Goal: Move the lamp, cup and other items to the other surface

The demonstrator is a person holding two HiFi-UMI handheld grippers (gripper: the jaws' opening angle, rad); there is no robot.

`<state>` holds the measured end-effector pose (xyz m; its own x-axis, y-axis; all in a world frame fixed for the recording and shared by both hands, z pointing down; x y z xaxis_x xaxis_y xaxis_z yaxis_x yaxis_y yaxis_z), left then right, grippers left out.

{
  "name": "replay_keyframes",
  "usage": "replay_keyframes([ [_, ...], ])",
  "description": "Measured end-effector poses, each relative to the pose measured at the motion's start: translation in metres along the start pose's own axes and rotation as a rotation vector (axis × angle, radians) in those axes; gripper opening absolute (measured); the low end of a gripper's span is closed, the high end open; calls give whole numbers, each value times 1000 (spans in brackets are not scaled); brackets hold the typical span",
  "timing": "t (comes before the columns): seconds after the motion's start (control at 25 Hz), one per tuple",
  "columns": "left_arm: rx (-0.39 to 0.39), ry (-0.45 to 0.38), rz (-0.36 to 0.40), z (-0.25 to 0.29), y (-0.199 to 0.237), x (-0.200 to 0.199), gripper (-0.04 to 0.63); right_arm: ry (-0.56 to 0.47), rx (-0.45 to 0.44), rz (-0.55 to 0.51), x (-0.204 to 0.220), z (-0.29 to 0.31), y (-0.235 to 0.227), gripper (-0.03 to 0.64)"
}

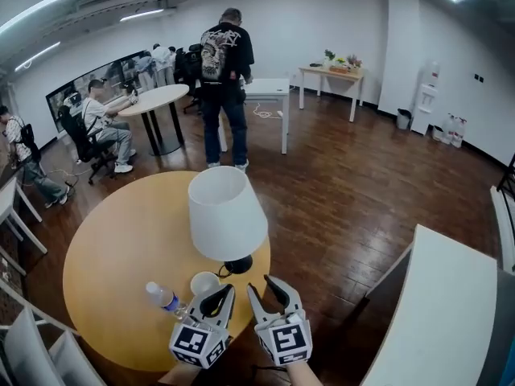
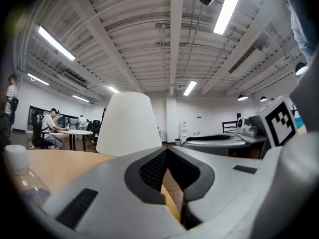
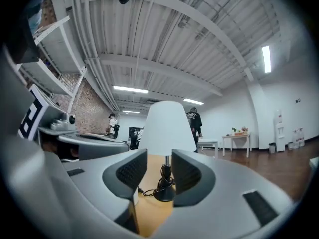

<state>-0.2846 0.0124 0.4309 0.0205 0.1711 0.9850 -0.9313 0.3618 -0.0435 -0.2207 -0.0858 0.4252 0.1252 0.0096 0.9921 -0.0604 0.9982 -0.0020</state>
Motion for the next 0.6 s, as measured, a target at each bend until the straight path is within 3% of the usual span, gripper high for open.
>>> replay_keyframes([
  [0.2,138,-32,-3,-7,-15,-14,9,-9,91,-11,-25,-39,27,0],
  [0.4,271,-68,13,-10,-38,-18,9,-11,200,-21,-31,-64,44,0],
  [0.6,352,-78,23,-16,-52,-25,9,-22,277,-9,-35,-80,51,0],
])
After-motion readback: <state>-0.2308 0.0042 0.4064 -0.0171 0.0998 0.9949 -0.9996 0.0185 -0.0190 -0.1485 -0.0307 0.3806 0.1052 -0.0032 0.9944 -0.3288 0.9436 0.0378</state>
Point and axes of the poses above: the fingertips, and each gripper's own axes: z forward along the fingers, y to its left, x out of its underside, the point moved 5 cm from there along -z, backward along the fingers, and after that the axes turned 7 degrees about y, right-handed, at the moved point
